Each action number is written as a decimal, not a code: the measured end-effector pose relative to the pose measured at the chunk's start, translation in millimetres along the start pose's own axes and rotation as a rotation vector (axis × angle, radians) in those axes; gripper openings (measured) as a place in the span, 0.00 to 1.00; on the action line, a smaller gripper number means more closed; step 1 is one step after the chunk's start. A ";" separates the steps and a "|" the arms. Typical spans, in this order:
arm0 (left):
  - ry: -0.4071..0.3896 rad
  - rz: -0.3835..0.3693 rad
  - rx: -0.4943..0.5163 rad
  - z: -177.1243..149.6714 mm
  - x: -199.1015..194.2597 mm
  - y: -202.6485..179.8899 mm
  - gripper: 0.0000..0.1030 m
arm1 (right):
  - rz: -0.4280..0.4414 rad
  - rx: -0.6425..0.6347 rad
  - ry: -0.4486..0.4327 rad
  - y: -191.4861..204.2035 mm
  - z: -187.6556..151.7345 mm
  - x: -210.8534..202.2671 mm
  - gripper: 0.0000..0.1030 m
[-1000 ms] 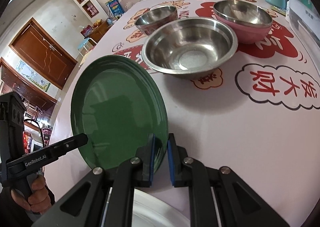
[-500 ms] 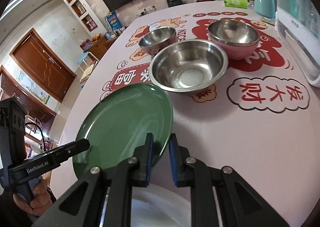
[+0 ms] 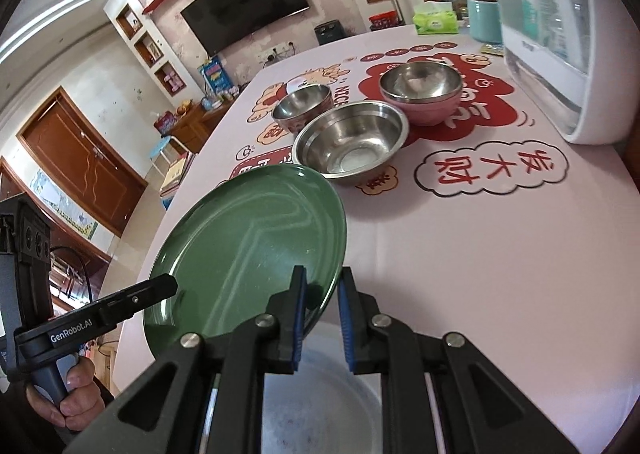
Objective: Organize plates and bowls
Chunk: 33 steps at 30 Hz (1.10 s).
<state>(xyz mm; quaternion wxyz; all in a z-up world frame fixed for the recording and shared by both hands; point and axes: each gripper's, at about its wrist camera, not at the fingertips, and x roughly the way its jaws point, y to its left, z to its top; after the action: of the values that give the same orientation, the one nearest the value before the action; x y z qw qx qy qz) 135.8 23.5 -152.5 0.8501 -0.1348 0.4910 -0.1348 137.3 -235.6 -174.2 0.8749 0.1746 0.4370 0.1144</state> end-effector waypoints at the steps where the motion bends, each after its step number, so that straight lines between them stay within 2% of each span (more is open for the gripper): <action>1: -0.003 -0.003 0.006 -2.9 -3.7 -2.4 0.25 | 0.000 0.004 -0.006 -0.6 -3.1 -4.5 0.14; 10: 0.006 -0.014 0.053 -29.0 -24.6 -21.8 0.25 | 0.003 0.026 -0.032 -8.5 -30.6 -37.2 0.14; 18: 0.057 -0.009 0.061 -62.6 -33.7 -33.5 0.25 | 0.010 0.027 -0.012 -16.8 -54.4 -56.4 0.14; 28: 0.131 0.021 0.025 -96.5 -32.3 -32.1 0.25 | 0.017 0.037 0.096 -26.7 -85.1 -55.1 0.14; 33: 0.184 0.081 0.000 -108.3 -25.5 -31.1 0.25 | 0.019 0.026 0.161 -27.3 -94.9 -48.7 0.15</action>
<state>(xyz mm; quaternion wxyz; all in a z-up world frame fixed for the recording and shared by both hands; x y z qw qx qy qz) 26.3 -6.6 -173.1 0.8060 -0.1020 0.5721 -0.1124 33.4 -258.2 -202.9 0.8334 0.1802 0.5058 0.1308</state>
